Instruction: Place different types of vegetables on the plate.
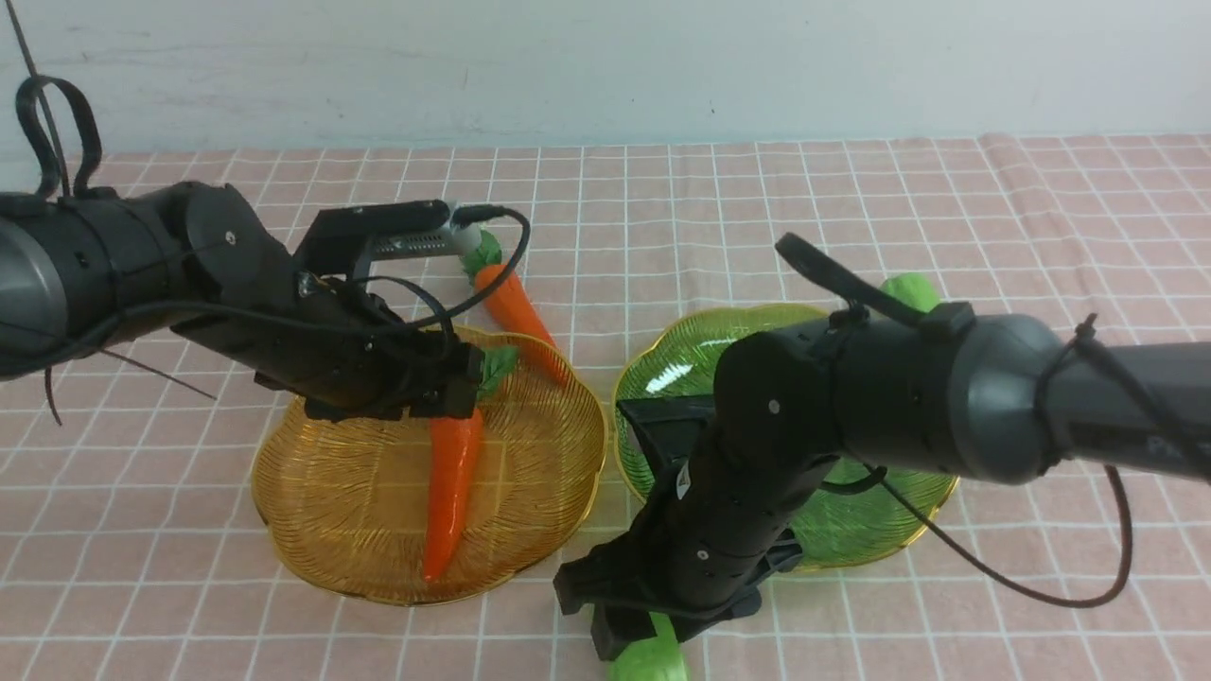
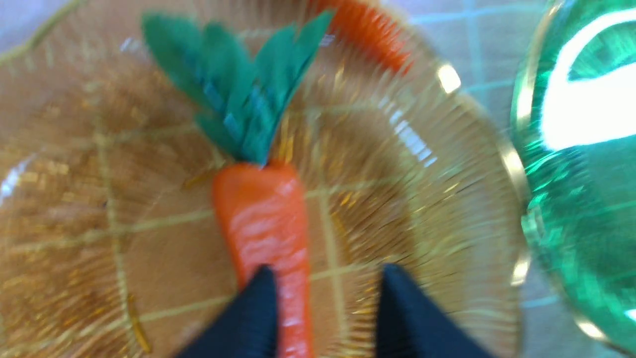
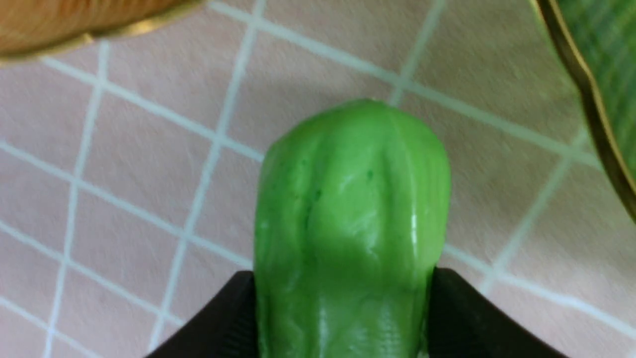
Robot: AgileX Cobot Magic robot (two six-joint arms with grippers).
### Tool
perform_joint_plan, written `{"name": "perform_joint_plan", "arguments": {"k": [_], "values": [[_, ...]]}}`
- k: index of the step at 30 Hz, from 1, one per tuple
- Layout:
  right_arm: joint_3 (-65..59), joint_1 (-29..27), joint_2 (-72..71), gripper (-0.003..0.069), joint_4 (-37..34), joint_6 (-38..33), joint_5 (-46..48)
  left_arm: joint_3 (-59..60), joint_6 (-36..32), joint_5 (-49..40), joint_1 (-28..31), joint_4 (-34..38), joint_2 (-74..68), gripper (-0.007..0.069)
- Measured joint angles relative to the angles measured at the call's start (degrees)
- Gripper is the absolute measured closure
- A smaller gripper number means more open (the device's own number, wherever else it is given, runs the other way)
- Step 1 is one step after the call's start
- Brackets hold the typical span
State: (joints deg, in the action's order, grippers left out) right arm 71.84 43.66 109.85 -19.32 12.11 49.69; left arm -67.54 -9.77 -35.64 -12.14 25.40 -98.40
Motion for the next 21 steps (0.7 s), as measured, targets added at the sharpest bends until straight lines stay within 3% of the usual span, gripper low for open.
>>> {"name": "perform_joint_plan", "arguments": {"k": [4,7,11,16,18,20,21], "values": [[0.0,-0.2,-2.5,0.0267,2.4,0.0,3.6,-5.6,0.4,-4.4,0.0,0.0,0.1,0.0538],[0.0,-0.2,-7.3,0.0267,5.5,0.9,5.4,-11.0,1.0,-6.5,0.0,0.0,-0.1,0.0609],[1.6,-2.7,-14.8,0.0267,11.6,3.7,6.6,-15.7,2.5,-6.2,-0.1,0.0,-1.1,0.0622],[4.9,-8.0,-16.4,0.0267,14.2,4.6,6.6,-22.9,3.6,-4.9,-0.1,0.0,-5.4,0.0599],[6.8,-13.6,-15.0,0.0267,14.8,4.7,5.7,-27.3,4.5,-4.6,-0.1,0.0,-9.8,0.055],[7.3,-17.4,-12.9,0.0267,15.0,4.1,4.4,-31.9,5.8,-4.5,-0.1,0.0,-15.7,0.0464],[7.3,-17.6,-12.4,0.0267,15.0,4.0,4.3,-32.2,5.8,-4.5,-0.1,0.0,-15.7,0.0456]]}}
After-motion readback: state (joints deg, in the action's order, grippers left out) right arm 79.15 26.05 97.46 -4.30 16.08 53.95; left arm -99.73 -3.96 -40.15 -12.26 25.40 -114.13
